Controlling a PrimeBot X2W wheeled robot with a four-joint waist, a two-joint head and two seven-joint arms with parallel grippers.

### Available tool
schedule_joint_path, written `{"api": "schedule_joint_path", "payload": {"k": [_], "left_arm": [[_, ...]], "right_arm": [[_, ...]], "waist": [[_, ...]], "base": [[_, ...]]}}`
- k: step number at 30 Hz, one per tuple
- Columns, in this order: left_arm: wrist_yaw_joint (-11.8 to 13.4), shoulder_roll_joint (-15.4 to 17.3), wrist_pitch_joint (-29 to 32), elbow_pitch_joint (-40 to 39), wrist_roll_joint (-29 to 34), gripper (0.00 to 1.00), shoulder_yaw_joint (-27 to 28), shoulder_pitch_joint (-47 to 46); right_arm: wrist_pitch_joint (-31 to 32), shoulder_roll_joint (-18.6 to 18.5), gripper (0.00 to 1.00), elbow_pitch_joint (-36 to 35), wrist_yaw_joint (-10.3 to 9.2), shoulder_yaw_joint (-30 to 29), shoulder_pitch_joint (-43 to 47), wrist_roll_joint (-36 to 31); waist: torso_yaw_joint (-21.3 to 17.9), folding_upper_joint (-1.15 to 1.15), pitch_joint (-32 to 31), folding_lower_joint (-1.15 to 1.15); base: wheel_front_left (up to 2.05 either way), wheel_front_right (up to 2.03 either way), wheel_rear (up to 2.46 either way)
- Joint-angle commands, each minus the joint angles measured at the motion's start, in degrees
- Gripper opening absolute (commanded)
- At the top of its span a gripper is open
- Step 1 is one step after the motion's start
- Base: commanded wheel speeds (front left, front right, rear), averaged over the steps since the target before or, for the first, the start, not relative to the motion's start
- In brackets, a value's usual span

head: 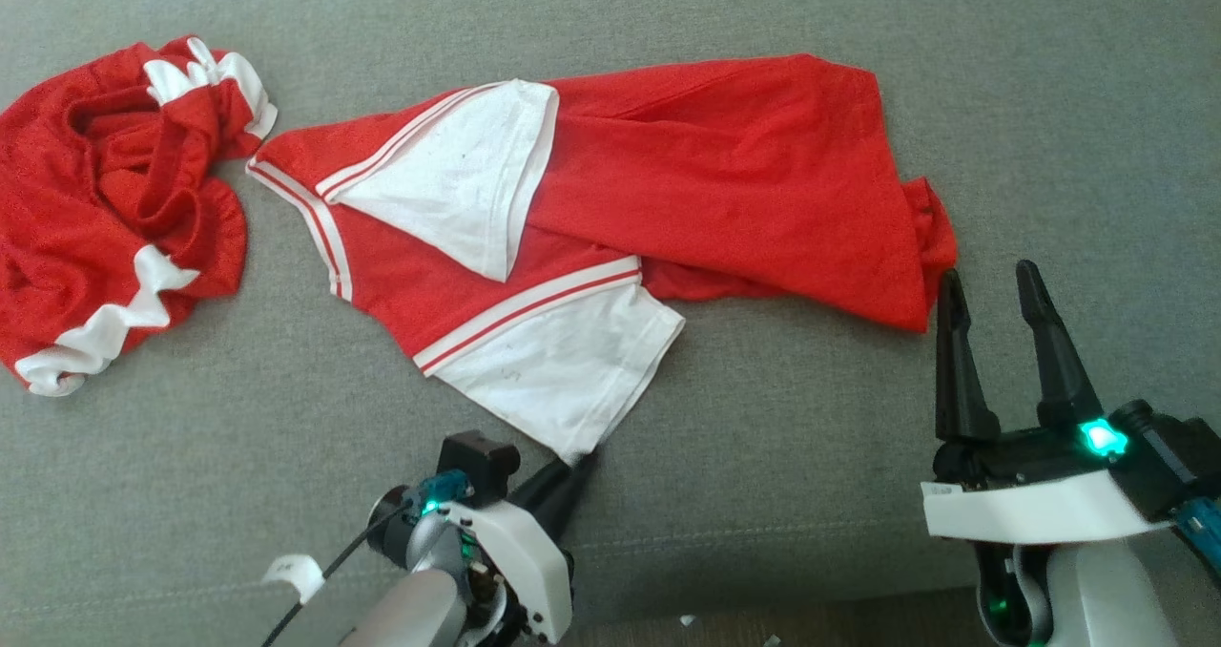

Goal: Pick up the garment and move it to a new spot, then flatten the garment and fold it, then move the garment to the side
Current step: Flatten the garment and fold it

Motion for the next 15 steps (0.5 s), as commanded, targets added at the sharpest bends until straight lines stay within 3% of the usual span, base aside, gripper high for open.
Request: {"api": "schedule_joint_path", "payload": {"k": [1, 8, 15], "left_arm": [[0.09, -0.03, 0.20, 0.23, -0.31, 0.00, 0.93, -0.73], [0.50, 0.54, -2.85, 0.35, -0.73, 0.00, 1.66, -1.18], [2.33, 2.14, -6.02, -4.34, -0.76, 0.00, 3.97, -0.26]], "right_arm": [[-0.39, -0.12, 1.00, -1.67, 0.41, 1.12, -1.00, -0.70], [-0.39, -0.12, 1.00, -0.48, 0.41, 1.12, -0.60, -1.25], [-0.39, -0.12, 1.00, 6.77, 0.41, -2.55, -0.75, -2.46]], "waist": [[0.09, 0.00, -0.08, 0.00], [1.41, 0.00, -0.85, 0.00], [3.92, 0.00, -1.33, 0.00]], "base": [[0.00, 0.00, 0.00], [0.00, 0.00, 0.00], [0.00, 0.00, 0.00]]}}
